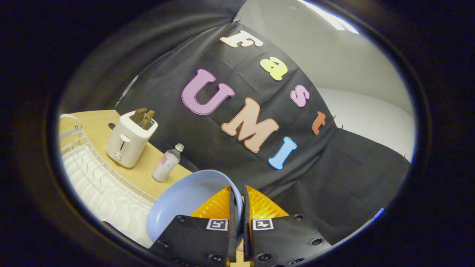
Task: Take the plate from the dish rack, then take the spoon from the basket and place it into the plate.
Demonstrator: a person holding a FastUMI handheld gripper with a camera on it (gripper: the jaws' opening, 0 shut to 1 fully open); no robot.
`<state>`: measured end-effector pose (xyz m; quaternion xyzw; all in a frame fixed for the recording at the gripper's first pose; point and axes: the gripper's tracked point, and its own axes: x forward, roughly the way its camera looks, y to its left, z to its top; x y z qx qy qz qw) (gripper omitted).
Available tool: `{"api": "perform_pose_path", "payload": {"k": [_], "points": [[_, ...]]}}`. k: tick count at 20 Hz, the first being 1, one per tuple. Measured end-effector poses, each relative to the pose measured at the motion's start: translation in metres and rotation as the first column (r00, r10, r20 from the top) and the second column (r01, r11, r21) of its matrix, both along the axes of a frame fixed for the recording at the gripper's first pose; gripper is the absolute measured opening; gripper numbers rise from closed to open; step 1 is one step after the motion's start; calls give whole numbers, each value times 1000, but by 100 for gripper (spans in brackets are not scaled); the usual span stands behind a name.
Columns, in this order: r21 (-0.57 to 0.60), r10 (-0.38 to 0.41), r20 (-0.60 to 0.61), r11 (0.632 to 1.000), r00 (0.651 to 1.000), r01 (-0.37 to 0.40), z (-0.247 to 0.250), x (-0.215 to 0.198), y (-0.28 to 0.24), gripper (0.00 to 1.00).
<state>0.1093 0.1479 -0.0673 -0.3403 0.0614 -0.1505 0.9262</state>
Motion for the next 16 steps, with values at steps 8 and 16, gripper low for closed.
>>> {"api": "perform_pose_path", "payload": {"k": [8, 16], "points": [[155, 41, -3, 987, 999, -40, 35, -21, -41, 10], [210, 5, 1, 978, 1000, -5, 51, -64, -109, 10]]}}
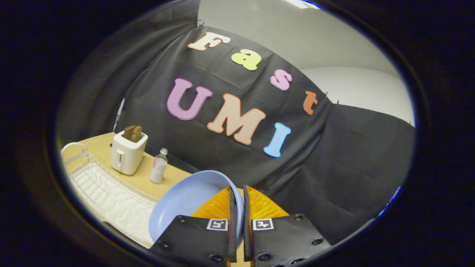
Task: Take the plate from the dish rack, then take the spoon from the basket and place it into the plate.
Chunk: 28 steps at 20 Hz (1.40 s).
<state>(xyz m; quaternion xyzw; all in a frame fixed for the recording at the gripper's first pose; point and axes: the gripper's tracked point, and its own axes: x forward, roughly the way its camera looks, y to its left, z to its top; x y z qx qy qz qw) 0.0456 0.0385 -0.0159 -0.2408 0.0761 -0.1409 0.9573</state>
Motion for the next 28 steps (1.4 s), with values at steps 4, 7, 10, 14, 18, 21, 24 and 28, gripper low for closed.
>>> {"api": "perform_pose_path", "payload": {"k": [4, 7, 10, 14, 18, 21, 24, 28], "points": [[34, -24, -9, 999, 1000, 24, -1, -22, -34, 10], [35, -43, -22, 998, 999, 43, -5, -33, -57, 10], [49, -55, -58, 997, 997, 57, -20, -44, -73, 10], [78, -52, -103, 995, 993, 60, -44, -62, -84, 10], [153, -43, -130, 986, 991, 63, -69, -81, -88, 10], [214, -29, -168, 975, 985, 65, -93, -91, -86, 10], [270, -27, -202, 959, 979, 82, -118, -98, -92, 10], [395, -37, -258, 908, 965, 140, -152, -105, -103, 10]]}}
